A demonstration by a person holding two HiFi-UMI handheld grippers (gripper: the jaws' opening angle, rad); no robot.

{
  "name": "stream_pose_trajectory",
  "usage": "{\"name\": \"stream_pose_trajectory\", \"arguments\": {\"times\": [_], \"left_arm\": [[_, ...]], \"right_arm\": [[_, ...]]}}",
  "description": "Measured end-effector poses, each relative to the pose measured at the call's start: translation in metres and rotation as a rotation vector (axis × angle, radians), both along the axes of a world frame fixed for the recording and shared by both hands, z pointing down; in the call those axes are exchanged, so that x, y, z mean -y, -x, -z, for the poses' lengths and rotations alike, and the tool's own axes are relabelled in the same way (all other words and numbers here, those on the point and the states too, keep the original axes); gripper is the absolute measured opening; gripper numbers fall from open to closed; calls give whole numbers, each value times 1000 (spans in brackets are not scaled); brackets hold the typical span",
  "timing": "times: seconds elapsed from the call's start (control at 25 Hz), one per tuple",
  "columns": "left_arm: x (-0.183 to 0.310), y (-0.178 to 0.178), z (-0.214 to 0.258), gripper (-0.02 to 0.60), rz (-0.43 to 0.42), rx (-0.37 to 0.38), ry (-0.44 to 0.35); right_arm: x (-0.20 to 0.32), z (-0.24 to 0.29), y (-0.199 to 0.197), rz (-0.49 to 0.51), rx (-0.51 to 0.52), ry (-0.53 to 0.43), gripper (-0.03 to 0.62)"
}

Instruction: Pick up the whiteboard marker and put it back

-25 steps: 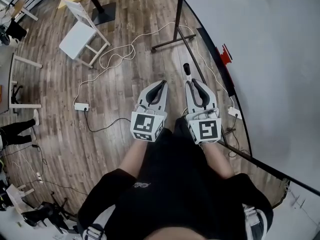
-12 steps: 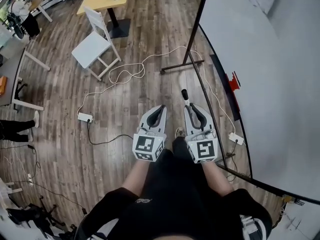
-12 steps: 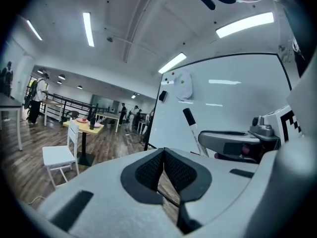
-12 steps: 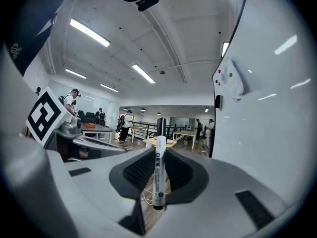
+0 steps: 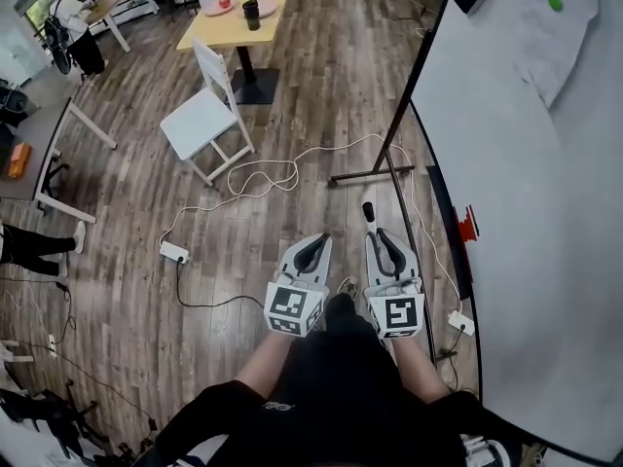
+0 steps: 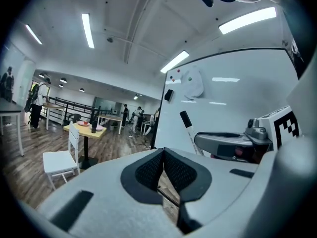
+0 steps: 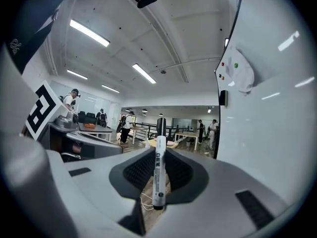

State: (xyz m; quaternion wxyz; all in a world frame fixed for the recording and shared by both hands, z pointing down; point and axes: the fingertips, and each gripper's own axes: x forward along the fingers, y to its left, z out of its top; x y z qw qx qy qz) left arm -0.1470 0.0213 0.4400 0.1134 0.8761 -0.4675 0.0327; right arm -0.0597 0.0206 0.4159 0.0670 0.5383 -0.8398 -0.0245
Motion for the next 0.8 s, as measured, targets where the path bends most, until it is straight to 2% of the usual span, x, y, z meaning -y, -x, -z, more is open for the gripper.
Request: {"name": "stream_pose_trajectory", "arguments": {"times": [0.32,0.52,0.8], "left_arm": [[97,-34,11,8,0,50,-11],[122,-80,6,6,-68,58,38],[148,-136,-19,6,-191,111,79]], "right_arm": [[91,13,-31,14,38,-47,54],[120,3,-70,-33,30,2,54],[140,-21,-136,-176,10,23,54]]}}
